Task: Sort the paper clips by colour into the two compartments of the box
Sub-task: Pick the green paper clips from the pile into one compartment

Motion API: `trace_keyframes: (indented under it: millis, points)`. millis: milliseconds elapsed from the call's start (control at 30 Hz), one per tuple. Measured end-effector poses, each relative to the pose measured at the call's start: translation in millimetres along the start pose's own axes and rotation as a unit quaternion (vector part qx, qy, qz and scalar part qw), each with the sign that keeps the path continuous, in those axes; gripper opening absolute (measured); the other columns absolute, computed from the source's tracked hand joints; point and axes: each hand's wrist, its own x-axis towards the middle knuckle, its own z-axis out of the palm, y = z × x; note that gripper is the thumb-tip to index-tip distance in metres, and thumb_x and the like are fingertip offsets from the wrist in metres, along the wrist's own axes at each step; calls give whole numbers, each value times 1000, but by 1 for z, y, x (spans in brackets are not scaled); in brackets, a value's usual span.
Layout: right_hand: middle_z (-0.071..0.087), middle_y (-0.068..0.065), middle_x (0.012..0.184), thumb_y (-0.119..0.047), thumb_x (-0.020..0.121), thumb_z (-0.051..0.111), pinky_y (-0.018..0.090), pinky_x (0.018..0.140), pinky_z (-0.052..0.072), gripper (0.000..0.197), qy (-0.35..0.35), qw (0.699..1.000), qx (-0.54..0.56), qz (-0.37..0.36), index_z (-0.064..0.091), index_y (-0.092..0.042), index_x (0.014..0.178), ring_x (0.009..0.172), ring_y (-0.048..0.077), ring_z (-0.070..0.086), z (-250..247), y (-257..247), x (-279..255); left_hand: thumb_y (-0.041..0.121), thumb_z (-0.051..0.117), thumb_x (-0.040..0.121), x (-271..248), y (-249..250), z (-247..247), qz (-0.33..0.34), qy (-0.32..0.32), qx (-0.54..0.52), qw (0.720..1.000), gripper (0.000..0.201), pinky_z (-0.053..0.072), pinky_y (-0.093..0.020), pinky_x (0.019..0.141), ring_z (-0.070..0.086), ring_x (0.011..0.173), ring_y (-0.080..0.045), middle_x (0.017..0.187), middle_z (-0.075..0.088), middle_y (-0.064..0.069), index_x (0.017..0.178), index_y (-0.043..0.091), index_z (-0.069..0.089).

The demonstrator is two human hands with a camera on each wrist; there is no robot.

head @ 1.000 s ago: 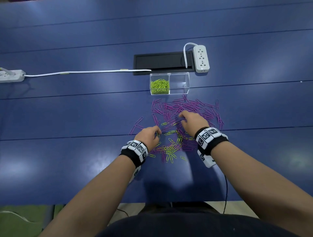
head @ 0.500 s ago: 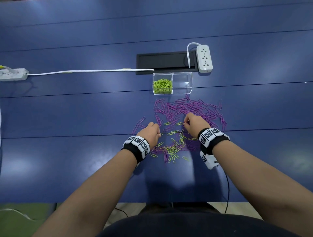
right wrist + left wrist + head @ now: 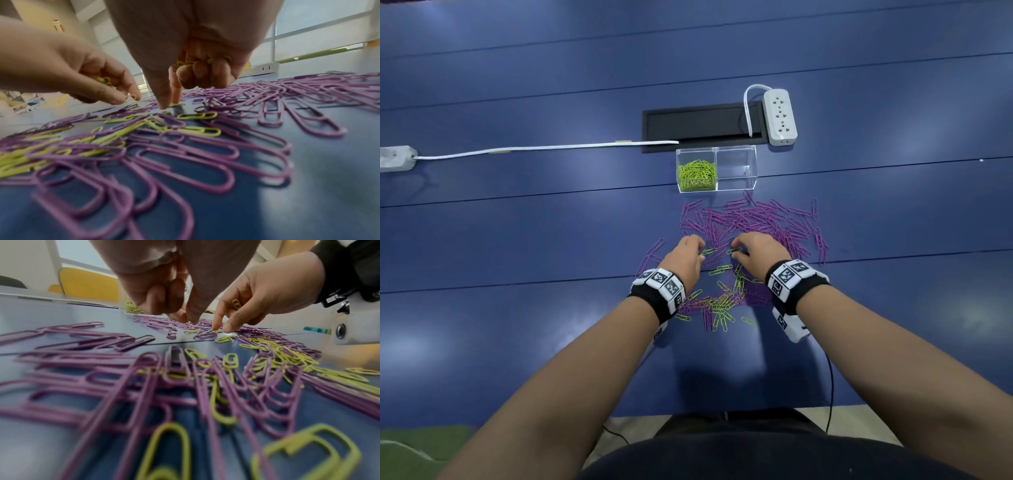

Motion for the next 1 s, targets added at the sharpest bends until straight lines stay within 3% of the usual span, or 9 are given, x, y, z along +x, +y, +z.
trace_keyframes:
  millis: [233,300,367,500,600,700,767,867,1000]
  points:
    - [60,6,110,-23,92,48,37,83,47,17,-31,998,-48,8,58,-15,102,99,28,58,2,-10,4,20,48,96,20,10,8,-3,-9,37,999,18,47,-43,87,56,99,-31,118,48,-9,111,10,51]
    - [59,11,100,-17,91,45,35,78,45,13,-56,998,-36,18,56,-11,92,91,30,58,3,-12,9,19,47,96,21,12,9,2,-14,52,999,18,47,-44,85,56,98,-32,118,47,-11,111,8,50]
    - [51,12,85,-12,88,44,33,71,41,17,-77,997,-15,21,45,-14,71,77,28,50,4,-13,13,18,46,97,22,16,8,-3,-24,71,997,20,47,-44,84,56,99,-35,119,46,-13,112,6,49]
    - [40,0,53,-13,83,51,29,56,37,34,-49,997,57,13,35,-18,54,50,18,36,-11,-17,18,13,45,94,29,27,7,-34,-58,103,992,27,44,-46,83,58,101,-39,123,40,-16,118,1,45]
    - [33,5,49,-11,80,53,27,50,32,41,-43,994,95,17,31,-18,46,48,19,30,-39,-27,34,12,47,92,28,31,7,-30,-73,147,986,30,45,-47,79,59,99,-41,124,38,-17,119,-1,42]
    - [47,11,62,-8,82,50,29,57,38,25,-21,992,123,22,52,-8,57,58,22,40,-66,-38,59,12,48,92,26,34,6,-24,-77,154,985,30,45,-47,78,59,98,-41,122,38,-17,117,-2,42]
    - [67,13,85,-14,88,52,27,65,45,23,-18,994,112,8,68,2,86,67,25,55,-81,-48,77,12,48,92,26,33,4,-23,-86,142,986,30,45,-48,80,58,100,-42,122,38,-17,118,-2,41]
    - [70,14,103,-19,92,51,24,66,46,27,-21,997,69,-18,69,-2,101,75,20,59,-98,-69,103,8,45,93,24,31,2,-3,-92,136,986,28,44,-48,78,57,101,-43,122,40,-19,118,-3,40]
    - [65,20,116,-15,93,45,33,86,49,32,-39,999,2,-36,66,-1,112,100,33,63,-105,-101,129,2,40,93,16,26,-3,40,-101,151,983,23,43,-49,76,56,97,-42,119,43,-21,116,-2,40]
